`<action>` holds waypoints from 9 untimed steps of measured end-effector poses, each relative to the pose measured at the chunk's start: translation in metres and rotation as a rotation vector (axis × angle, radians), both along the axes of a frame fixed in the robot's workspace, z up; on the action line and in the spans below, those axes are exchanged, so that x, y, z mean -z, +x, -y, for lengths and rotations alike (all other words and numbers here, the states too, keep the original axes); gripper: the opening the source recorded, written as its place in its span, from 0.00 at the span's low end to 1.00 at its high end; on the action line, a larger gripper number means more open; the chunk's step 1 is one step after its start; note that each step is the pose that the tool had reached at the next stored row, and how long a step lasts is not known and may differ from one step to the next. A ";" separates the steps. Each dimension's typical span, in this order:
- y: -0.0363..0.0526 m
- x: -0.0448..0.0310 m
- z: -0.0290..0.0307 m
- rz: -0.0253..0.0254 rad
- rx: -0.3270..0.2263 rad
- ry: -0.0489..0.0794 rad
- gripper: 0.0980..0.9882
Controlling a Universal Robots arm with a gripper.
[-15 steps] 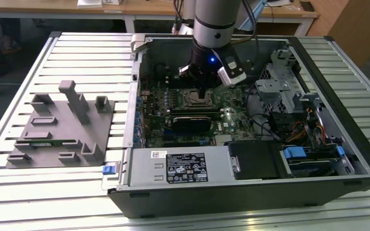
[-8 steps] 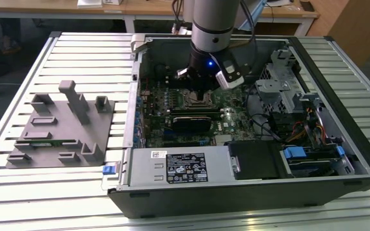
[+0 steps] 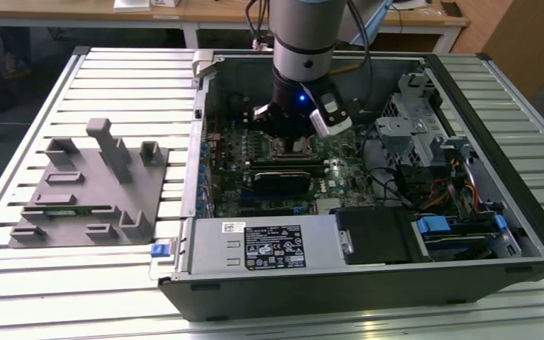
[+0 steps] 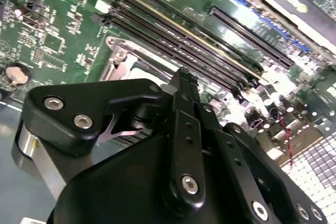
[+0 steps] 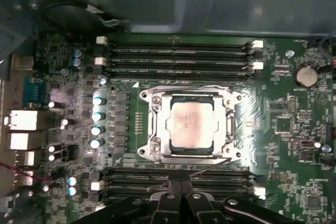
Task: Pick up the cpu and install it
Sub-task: 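Install the second cpu locking lever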
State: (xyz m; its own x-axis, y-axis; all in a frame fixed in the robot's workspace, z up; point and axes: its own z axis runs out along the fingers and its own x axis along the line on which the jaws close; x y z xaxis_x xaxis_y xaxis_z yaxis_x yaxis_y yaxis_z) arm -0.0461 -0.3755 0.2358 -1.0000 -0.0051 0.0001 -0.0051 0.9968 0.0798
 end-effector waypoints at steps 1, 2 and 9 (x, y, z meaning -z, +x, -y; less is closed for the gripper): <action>-0.0003 0.0002 0.0000 0.0000 0.000 0.000 0.01; -0.0003 0.0006 0.0000 0.0000 0.000 0.000 0.01; -0.0005 0.0039 0.0001 -0.0001 0.000 0.000 0.01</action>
State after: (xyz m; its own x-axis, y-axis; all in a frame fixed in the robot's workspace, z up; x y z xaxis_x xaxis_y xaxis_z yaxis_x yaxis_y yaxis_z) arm -0.0466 -0.3756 0.2319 -1.0000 -0.0051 0.0001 -0.0051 0.9968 0.0799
